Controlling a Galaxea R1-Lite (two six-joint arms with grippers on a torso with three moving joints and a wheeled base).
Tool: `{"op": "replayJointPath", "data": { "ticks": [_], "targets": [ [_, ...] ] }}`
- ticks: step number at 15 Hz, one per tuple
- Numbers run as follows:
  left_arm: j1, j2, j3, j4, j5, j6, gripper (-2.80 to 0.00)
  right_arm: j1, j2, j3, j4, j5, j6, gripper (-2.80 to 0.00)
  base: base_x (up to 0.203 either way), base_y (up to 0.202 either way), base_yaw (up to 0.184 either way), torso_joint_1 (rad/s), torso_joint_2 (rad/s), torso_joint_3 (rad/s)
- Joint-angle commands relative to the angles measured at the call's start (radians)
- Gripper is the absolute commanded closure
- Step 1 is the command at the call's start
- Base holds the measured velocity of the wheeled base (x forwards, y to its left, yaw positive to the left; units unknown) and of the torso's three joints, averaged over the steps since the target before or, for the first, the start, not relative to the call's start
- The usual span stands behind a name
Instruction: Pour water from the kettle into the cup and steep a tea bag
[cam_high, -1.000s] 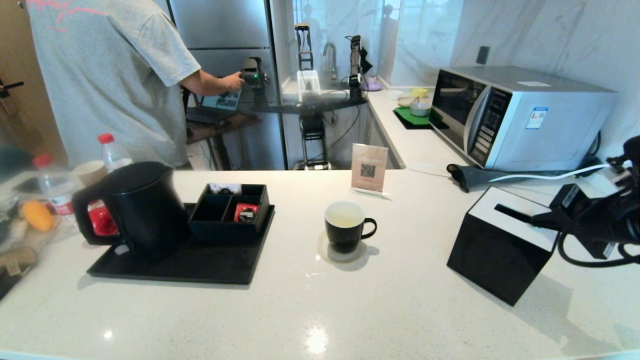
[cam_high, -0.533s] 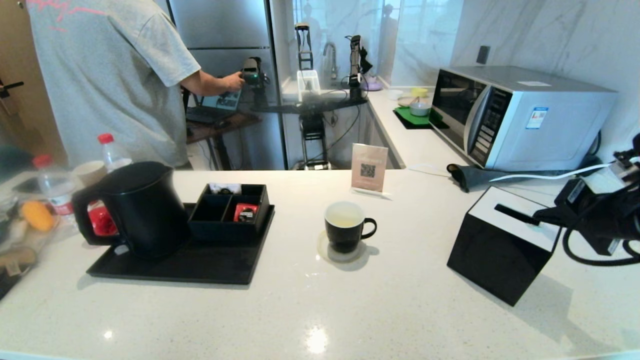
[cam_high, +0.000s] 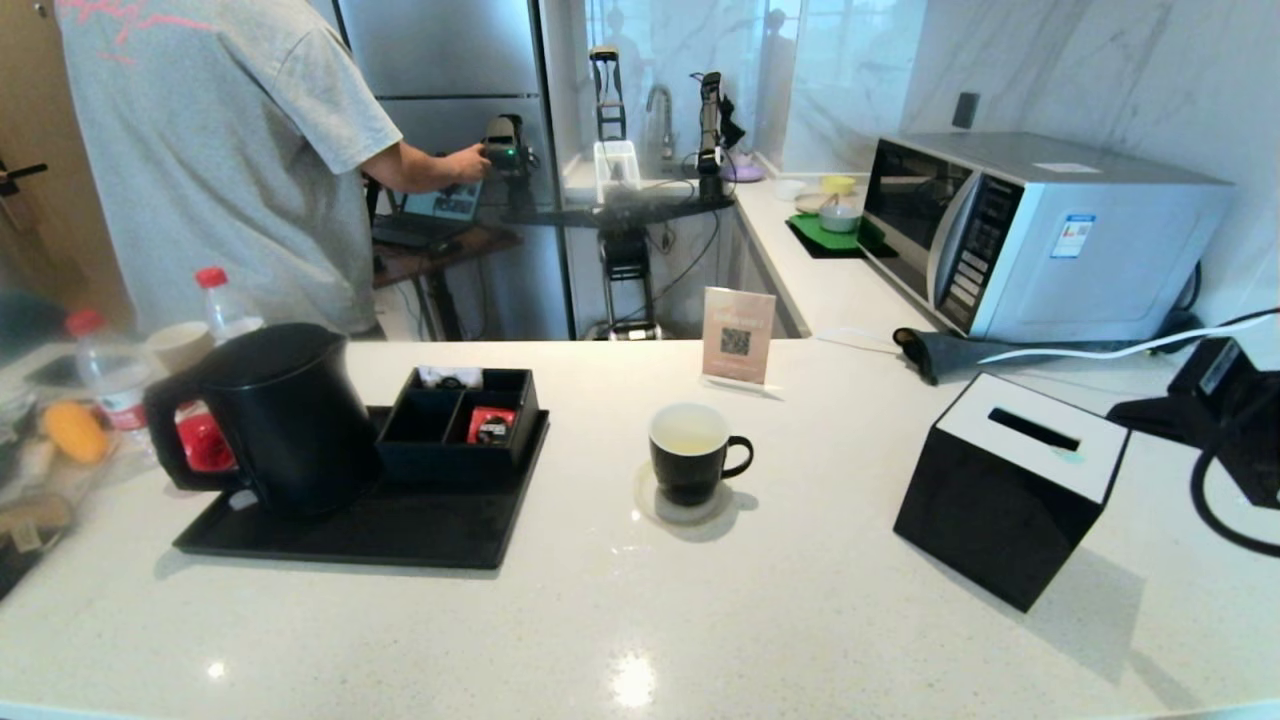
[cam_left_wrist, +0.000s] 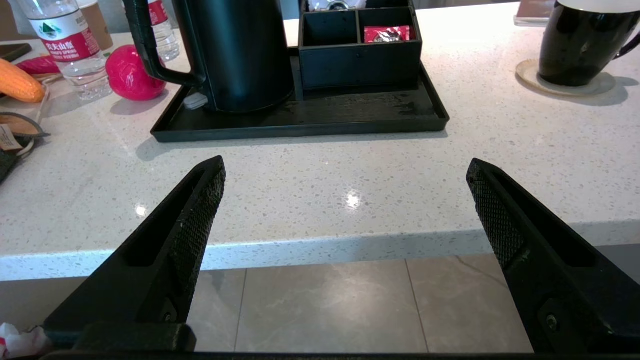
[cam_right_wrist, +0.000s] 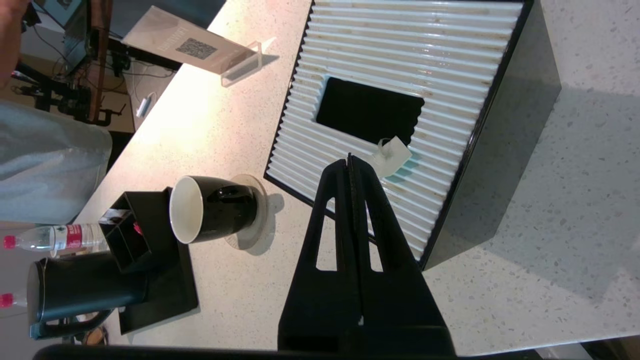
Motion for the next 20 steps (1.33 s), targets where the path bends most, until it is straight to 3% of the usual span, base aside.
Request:
{"op": "replayJointPath", "data": {
  "ticks": [1,15,20],
  "targets": [
    [0.0,0.0,0.0,0.0,0.0,0.0,-2.8,0.001,0.003,0.004,0.003,0.002,0.004,0.0,0.0,0.0,0.0,0.0,0.0,0.0],
    [0.0,0.0,0.0,0.0,0.0,0.0,-2.8,0.025,0.163,0.003,-0.016,-0.01,-0.001,0.0,0.0,0.0,0.0,0.0,0.0,0.0],
    [0.0,0.0,0.0,0.0,0.0,0.0,-2.8,0.025,0.196,-0.004,-0.112,-0.009,-0.001,0.0,0.0,0.0,0.0,0.0,0.0,0.0]
  ]
}}
